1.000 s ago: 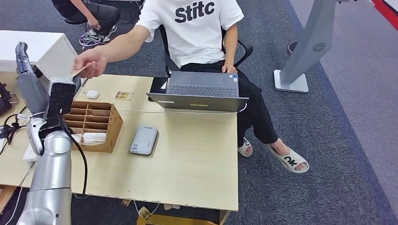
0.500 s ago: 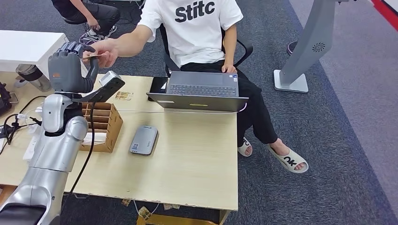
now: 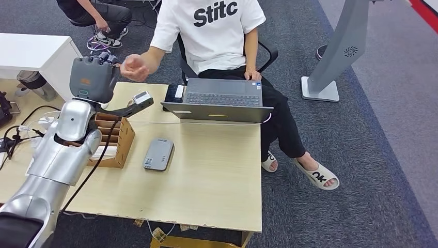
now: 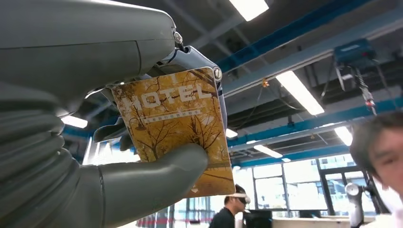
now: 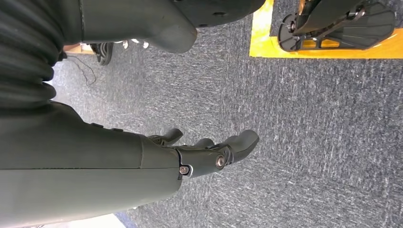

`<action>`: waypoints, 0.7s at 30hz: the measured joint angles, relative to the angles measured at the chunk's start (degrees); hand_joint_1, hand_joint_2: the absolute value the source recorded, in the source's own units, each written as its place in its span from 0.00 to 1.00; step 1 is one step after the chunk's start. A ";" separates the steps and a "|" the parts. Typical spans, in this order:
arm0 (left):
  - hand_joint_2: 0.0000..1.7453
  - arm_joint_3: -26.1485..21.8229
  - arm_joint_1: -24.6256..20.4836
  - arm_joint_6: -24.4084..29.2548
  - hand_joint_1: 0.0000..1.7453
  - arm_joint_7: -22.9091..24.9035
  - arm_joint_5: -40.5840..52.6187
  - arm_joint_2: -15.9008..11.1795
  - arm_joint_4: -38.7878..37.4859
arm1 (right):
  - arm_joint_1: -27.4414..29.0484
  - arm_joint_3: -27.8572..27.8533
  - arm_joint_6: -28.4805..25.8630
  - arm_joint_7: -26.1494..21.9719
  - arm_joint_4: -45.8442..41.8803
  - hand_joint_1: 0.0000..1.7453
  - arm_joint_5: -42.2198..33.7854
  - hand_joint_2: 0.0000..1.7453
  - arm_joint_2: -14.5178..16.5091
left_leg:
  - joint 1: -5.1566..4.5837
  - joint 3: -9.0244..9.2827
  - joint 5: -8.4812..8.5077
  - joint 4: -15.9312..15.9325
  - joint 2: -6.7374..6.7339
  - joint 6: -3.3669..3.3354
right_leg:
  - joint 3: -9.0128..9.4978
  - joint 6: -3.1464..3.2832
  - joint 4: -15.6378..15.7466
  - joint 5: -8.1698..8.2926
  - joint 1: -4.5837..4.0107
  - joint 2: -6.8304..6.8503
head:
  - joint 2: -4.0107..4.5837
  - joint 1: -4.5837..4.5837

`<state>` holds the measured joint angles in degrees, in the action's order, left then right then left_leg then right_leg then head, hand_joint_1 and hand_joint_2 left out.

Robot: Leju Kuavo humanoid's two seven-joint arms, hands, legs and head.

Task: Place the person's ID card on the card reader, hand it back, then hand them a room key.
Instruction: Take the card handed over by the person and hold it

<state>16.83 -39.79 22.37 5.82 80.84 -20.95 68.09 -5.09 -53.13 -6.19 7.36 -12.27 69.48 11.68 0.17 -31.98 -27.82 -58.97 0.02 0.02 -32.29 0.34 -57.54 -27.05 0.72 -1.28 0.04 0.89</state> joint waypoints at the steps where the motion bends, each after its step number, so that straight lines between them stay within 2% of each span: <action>1: 1.00 1.02 0.34 -0.58 1.00 0.66 1.44 -0.43 -0.07 | 0.04 0.00 0.07 0.01 0.02 0.00 0.00 1.00 0.02 | 0.00 -0.01 0.00 0.00 0.00 0.00 | 0.00 0.00 0.00 0.00 0.00 0.00 | 0.01 0.01; 6: 1.00 4.77 4.78 -3.36 1.00 3.09 6.71 -2.46 0.95 | 0.21 -0.02 0.17 0.01 0.15 0.00 -0.26 1.00 0.08 | 0.00 -0.02 0.00 0.01 -0.01 0.00 | -0.01 0.00 -0.01 0.00 0.00 -0.01 | 0.00 0.01; 13: 1.00 6.71 13.36 -5.98 1.00 4.70 8.13 -4.83 5.53 | 0.35 -0.02 -0.14 -0.24 0.23 0.00 -0.86 1.00 0.08 | 0.00 -0.05 -0.01 0.02 -0.02 0.00 | -0.05 0.01 0.00 -0.01 0.00 0.00 | 0.00 0.01; 21: 1.00 7.28 19.45 -7.36 1.00 4.38 8.14 -5.15 6.64 | 0.47 -0.02 -0.57 -0.57 0.28 0.00 -1.05 1.00 0.14 | 0.00 -0.05 0.01 0.01 0.00 0.00 | -0.05 0.00 0.00 0.00 0.00 0.02 | -0.01 0.01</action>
<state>24.11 -20.34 15.01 10.21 88.98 -26.10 74.73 -4.63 -53.16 -6.76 6.78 -11.99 68.42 11.82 0.16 -32.04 -27.81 -58.96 0.02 0.03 -32.34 0.34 -57.54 -27.06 0.72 -1.27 0.03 0.89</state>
